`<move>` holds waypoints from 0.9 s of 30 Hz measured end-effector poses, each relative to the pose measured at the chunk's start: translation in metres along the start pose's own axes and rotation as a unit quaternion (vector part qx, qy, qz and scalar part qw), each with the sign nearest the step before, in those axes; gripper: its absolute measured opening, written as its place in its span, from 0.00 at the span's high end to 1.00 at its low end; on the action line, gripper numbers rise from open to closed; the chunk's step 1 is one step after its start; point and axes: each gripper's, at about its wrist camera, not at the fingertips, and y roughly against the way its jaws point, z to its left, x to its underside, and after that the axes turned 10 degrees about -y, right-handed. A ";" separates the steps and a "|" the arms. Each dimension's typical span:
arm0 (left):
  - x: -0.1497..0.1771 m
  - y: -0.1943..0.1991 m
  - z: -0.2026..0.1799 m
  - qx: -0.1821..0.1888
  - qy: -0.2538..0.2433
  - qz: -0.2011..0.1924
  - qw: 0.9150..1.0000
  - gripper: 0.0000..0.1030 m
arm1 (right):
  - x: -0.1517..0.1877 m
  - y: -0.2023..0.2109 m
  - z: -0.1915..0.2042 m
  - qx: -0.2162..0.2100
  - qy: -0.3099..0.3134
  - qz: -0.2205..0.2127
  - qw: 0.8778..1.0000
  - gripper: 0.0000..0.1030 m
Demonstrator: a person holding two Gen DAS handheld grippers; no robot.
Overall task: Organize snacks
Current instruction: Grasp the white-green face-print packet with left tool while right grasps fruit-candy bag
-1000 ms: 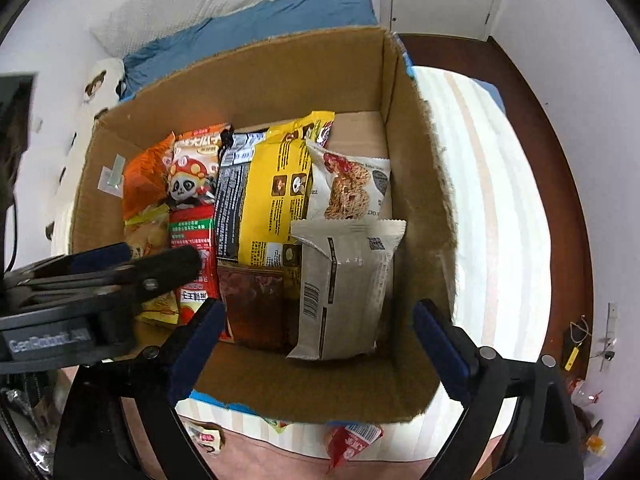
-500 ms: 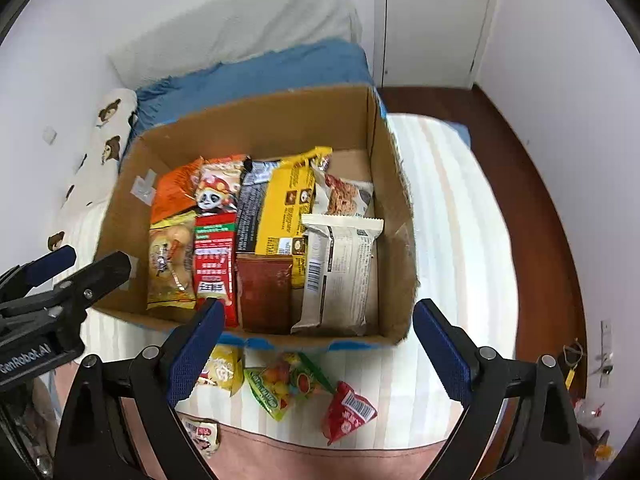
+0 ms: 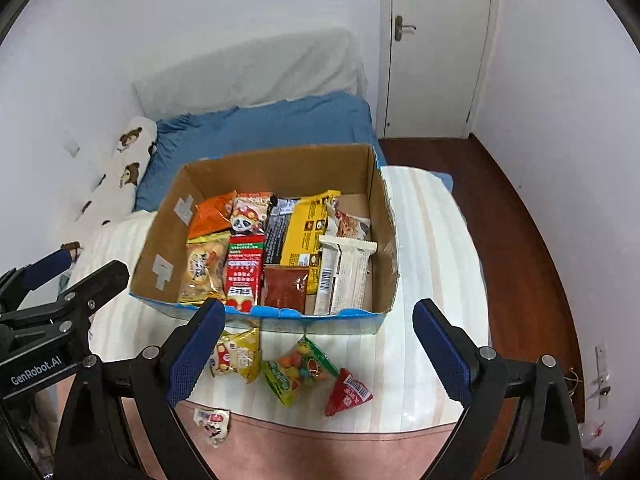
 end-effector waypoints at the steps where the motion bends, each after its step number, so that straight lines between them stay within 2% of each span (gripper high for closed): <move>1: 0.002 0.004 0.000 -0.001 0.002 -0.003 1.000 0.07 | 0.001 0.004 0.000 -0.003 -0.001 -0.003 1.000 0.06; 5: 0.009 0.014 0.001 -0.002 0.006 -0.010 1.000 0.07 | 0.009 0.015 -0.001 -0.016 -0.008 -0.002 1.000 0.06; 9: 0.021 0.013 0.003 0.000 0.018 0.003 1.000 0.07 | 0.018 0.013 -0.007 -0.024 -0.018 0.012 0.999 0.06; 12: 0.037 -0.001 0.004 0.002 0.031 0.032 0.999 0.07 | 0.028 -0.004 -0.014 -0.029 -0.029 0.040 0.998 0.06; 16: 0.073 -0.035 0.008 -0.001 0.052 0.091 0.994 0.07 | 0.053 -0.047 -0.025 -0.050 -0.073 0.108 0.990 0.06; 20: 0.117 -0.079 0.009 -0.010 0.063 0.168 0.984 0.07 | 0.085 -0.114 -0.033 -0.062 -0.127 0.179 0.974 0.07; 22: 0.141 -0.100 0.013 -0.005 0.077 0.208 0.975 0.07 | 0.097 -0.143 -0.038 -0.062 -0.159 0.199 0.965 0.22; 23: 0.148 -0.105 0.014 0.000 0.083 0.219 0.972 0.07 | 0.101 -0.157 -0.041 -0.058 -0.175 0.209 0.960 0.25; 27: 0.177 -0.123 0.020 0.009 0.108 0.256 0.960 0.07 | 0.104 -0.191 -0.046 -0.045 -0.226 0.215 0.949 0.25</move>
